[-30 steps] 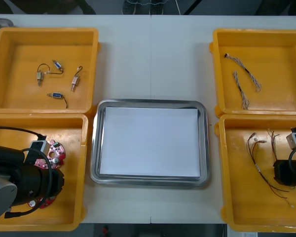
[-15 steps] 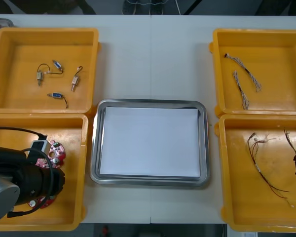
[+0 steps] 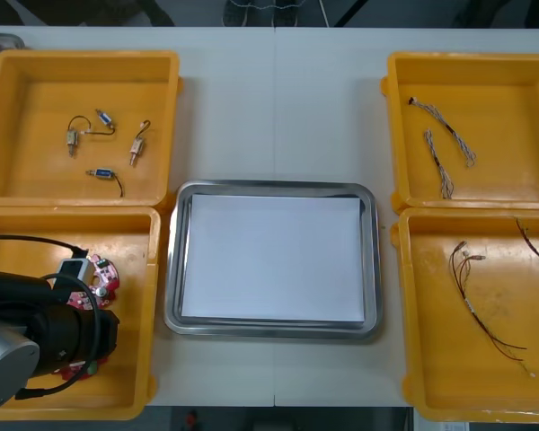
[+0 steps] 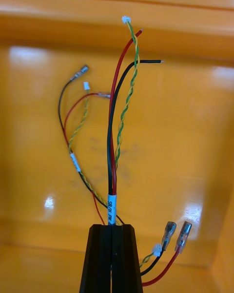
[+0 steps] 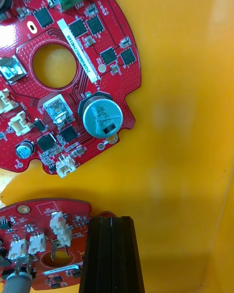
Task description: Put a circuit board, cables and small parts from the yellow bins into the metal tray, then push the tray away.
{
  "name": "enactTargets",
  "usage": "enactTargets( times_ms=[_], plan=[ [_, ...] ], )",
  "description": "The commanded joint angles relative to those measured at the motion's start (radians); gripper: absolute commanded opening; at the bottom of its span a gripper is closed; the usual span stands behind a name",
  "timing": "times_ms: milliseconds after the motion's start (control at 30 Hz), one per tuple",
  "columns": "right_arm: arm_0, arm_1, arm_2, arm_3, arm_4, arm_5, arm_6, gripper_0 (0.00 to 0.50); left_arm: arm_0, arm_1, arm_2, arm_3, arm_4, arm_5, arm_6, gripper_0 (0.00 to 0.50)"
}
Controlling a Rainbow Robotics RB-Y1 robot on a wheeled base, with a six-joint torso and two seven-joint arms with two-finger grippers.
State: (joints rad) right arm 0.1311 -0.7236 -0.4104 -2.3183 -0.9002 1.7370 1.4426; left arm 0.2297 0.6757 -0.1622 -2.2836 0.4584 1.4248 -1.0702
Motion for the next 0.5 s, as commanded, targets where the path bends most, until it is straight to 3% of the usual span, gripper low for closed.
enactTargets(
  times_ms=[33, 333, 500],
  plan=[
    [-0.041, -0.089, -0.037, -0.053, -0.057, 0.018, 0.013, 0.000, 0.036, -0.013, -0.017, -0.007, -0.012, -0.011, 0.079, 0.000],
    [-0.091, -0.218, -0.037, -0.069, -0.192, 0.023, 0.013, 0.000, 0.030, -0.013, -0.010, -0.010, -0.009, -0.011, 0.076, 0.000],
    [-0.097, -0.266, -0.034, -0.104, -0.218, 0.023, 0.018, 0.000, 0.016, -0.013, 0.012, -0.014, 0.014, -0.001, 0.073, 0.003]
  ],
)
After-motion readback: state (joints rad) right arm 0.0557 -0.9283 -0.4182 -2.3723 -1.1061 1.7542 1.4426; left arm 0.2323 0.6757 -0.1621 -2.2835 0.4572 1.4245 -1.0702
